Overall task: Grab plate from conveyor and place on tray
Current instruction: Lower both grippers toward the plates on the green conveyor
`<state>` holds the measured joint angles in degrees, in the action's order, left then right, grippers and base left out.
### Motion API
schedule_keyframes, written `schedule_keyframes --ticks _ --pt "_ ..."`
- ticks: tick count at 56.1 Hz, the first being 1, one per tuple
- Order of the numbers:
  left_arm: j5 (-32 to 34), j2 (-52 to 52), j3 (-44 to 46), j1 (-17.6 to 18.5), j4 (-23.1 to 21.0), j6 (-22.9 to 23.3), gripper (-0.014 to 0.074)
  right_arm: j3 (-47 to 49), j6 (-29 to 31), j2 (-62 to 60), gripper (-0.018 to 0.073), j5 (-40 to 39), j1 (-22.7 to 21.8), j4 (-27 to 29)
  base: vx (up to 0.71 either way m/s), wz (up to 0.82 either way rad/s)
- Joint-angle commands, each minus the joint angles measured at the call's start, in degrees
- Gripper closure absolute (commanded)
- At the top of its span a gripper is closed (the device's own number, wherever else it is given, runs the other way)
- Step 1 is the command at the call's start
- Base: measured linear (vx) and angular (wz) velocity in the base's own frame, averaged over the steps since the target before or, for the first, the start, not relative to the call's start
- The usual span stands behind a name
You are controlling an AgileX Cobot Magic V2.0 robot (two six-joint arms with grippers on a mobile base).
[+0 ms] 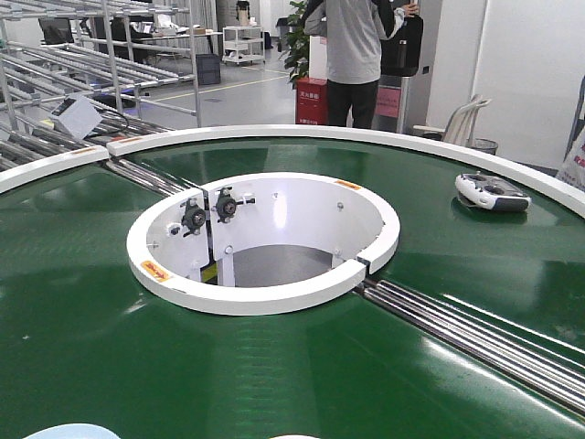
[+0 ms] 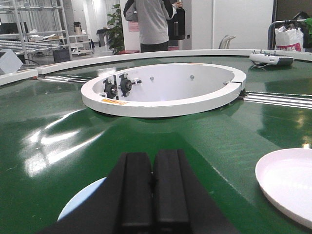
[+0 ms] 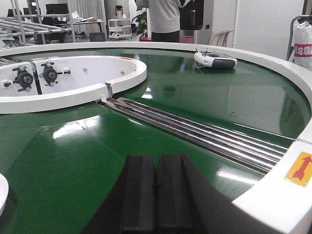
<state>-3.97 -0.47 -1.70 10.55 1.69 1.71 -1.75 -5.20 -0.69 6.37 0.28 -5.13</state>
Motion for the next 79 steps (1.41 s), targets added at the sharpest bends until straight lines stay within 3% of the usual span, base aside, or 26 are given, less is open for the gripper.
schedule_keyframes --ticks 1,22,37,43,49,54,59,66,72,79 --pt "4.82 -0.95 -0.87 0.25 -0.03 0.46 0.0593 -0.81 0.21 -0.18 0.0568 -4.87 -0.23 -0.80 0.00 0.00" --pt "4.82 -0.95 -0.87 0.25 -0.03 0.46 0.0593 -0.81 0.14 -0.17 0.0568 -5.15 -0.23 -0.76 0.00 0.00" --pt "4.82 -0.95 -0.87 0.25 -0.03 0.46 0.0593 -0.81 0.06 -0.17 0.0568 -13.14 -0.23 -0.74 0.00 0.00" --pt "11.28 -0.95 -0.62 0.26 -0.12 0.63 0.0593 -0.81 0.00 -0.17 0.0568 -20.13 -0.23 -0.25 0.00 0.00" --pt "21.49 -0.95 0.80 0.26 -3.27 6.66 0.0593 1.32 -0.25 -0.17 0.0568 -24.35 -0.23 4.08 0.00 0.00" --pt "17.30 -0.52 8.15 0.26 -3.90 7.21 0.0593 8.45 0.73 0.34 0.0568 -19.41 -0.23 5.79 0.00 0.00" --pt "9.83 3.79 19.42 0.26 -3.77 1.15 0.0593 18.59 3.30 3.99 0.0568 -11.29 -0.23 4.79 0.00 0.00" --pt "4.81 15.77 35.11 0.26 -3.77 -6.25 0.0593 34.31 8.77 14.89 0.0568 -1.85 -0.23 5.13 0.00 0.00" --pt "2.26 28.26 45.87 0.26 -3.77 -7.18 0.0593 42.29 10.54 25.58 0.0568 -0.01 -0.23 5.13 0.00 0.00" --pt "1.86 37.56 50.47 0.26 -3.88 -7.18 0.0593 45.92 10.28 33.48 0.0568 0.23 -0.23 5.54 0.00 0.00"
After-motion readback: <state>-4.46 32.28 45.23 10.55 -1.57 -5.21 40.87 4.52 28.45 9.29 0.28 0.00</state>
